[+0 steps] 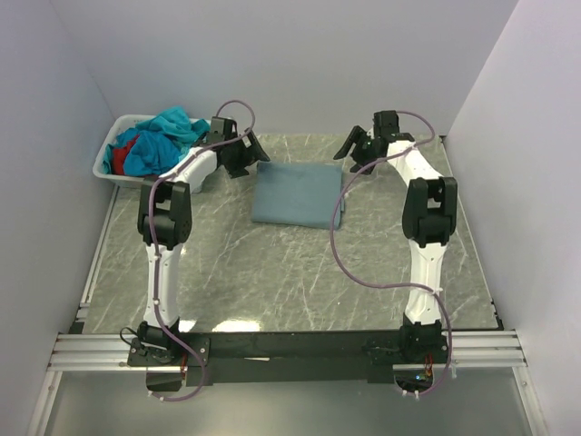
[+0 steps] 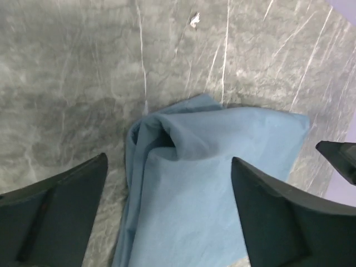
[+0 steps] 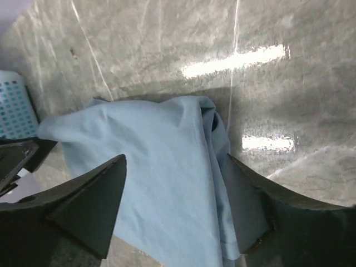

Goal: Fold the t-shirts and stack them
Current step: Fold the tshirt, then neatly place the folded tshirt to the corner

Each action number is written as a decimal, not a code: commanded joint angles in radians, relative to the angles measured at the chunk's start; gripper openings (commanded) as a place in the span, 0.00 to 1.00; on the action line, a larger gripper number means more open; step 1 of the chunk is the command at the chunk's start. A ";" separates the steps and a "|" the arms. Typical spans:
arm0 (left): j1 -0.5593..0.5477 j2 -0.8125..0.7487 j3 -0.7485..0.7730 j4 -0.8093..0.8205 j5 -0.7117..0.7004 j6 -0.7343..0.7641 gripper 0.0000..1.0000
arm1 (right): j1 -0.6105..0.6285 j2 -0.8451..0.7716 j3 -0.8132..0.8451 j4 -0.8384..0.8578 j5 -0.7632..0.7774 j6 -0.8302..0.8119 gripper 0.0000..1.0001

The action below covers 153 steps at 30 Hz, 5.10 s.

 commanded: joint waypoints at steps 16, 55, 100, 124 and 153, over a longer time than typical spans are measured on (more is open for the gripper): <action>-0.038 -0.059 -0.006 0.186 0.119 -0.004 1.00 | 0.059 -0.179 -0.195 0.167 -0.098 0.008 0.83; -0.036 -0.344 -0.137 0.135 -0.035 0.094 0.99 | 0.117 -0.281 -0.291 -0.062 0.260 -0.203 0.87; -0.067 -1.015 -1.042 0.183 -0.137 -0.047 0.99 | 0.149 -0.490 -0.740 -0.133 0.655 -0.165 0.13; -0.064 -1.016 -1.041 0.189 -0.176 -0.024 1.00 | -0.199 -0.438 -0.706 -0.226 1.117 -0.334 0.00; -0.015 -0.942 -1.022 0.218 -0.118 -0.025 1.00 | -0.448 -0.367 -0.612 -0.134 1.174 -0.364 0.00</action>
